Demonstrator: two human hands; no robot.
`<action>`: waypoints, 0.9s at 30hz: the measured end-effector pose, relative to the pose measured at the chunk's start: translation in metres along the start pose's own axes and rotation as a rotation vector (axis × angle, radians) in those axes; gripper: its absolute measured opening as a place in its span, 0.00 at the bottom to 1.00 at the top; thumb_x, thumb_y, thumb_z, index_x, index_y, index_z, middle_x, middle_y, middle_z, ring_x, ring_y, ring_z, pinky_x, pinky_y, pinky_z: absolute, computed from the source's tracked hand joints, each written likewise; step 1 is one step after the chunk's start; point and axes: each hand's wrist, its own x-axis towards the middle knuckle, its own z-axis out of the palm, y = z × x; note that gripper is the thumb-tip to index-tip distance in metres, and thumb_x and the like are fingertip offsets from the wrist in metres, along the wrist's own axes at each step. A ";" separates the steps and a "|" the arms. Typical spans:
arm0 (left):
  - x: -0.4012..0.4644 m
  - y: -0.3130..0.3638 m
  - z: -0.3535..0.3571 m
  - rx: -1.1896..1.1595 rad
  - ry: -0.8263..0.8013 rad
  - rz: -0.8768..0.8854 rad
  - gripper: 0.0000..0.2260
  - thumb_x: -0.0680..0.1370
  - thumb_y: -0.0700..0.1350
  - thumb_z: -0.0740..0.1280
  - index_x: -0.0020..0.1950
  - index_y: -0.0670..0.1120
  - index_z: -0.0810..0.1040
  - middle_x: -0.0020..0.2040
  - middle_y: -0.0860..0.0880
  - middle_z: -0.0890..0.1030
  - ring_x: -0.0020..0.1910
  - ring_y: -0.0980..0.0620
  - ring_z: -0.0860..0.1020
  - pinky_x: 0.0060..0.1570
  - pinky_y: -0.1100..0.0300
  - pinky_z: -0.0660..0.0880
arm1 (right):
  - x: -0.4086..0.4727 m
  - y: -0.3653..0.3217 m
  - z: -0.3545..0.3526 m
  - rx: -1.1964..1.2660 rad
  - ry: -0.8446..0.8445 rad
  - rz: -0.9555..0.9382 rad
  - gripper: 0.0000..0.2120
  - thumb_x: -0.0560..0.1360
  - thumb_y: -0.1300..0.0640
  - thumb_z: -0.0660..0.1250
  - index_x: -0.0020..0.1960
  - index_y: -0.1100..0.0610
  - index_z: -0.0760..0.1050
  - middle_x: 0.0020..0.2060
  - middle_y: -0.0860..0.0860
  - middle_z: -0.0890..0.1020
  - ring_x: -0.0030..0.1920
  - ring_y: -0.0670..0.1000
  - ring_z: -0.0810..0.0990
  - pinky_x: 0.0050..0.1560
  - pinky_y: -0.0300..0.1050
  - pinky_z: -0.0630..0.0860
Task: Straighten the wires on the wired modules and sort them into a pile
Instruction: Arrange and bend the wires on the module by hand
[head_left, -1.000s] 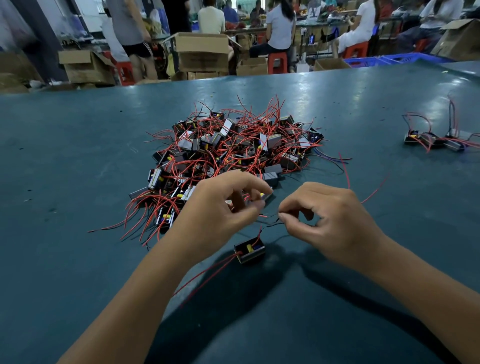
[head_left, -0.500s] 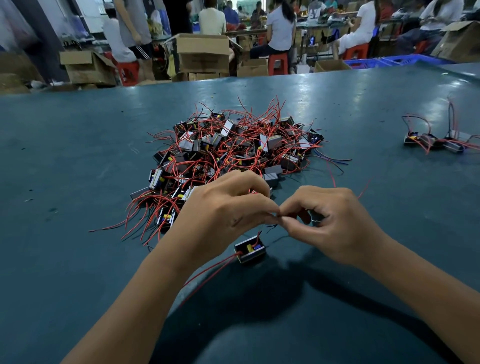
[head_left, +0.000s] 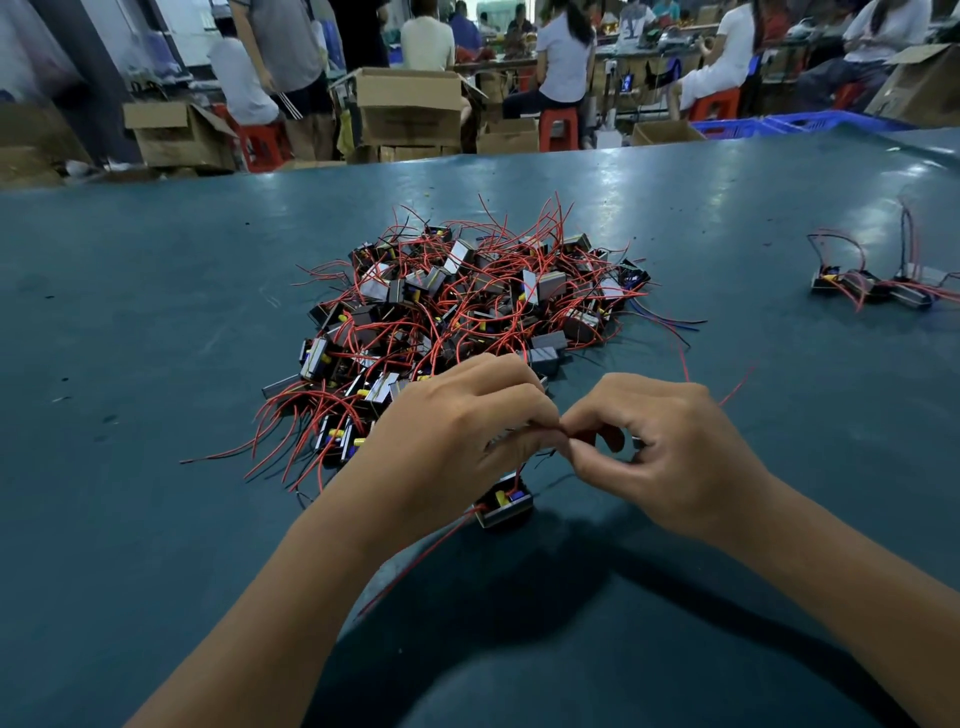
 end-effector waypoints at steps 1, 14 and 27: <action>0.000 0.001 0.000 -0.018 -0.011 -0.028 0.07 0.80 0.46 0.70 0.49 0.43 0.83 0.48 0.49 0.79 0.46 0.49 0.78 0.40 0.48 0.76 | 0.000 0.000 0.000 -0.009 0.009 0.008 0.02 0.71 0.61 0.72 0.43 0.56 0.82 0.37 0.37 0.75 0.38 0.34 0.73 0.43 0.28 0.67; 0.002 0.018 0.004 -1.009 -0.033 -0.912 0.12 0.79 0.42 0.69 0.35 0.45 0.82 0.31 0.48 0.74 0.25 0.55 0.64 0.23 0.63 0.62 | 0.000 -0.003 0.003 -0.078 0.065 -0.026 0.02 0.73 0.60 0.70 0.42 0.57 0.82 0.36 0.45 0.80 0.38 0.44 0.75 0.41 0.40 0.73; -0.002 0.000 -0.004 0.168 0.134 0.032 0.04 0.77 0.45 0.73 0.49 0.47 0.86 0.49 0.49 0.81 0.44 0.47 0.77 0.42 0.49 0.74 | -0.001 0.001 -0.001 0.143 0.038 0.078 0.05 0.72 0.65 0.72 0.41 0.56 0.81 0.34 0.37 0.79 0.37 0.37 0.77 0.41 0.25 0.67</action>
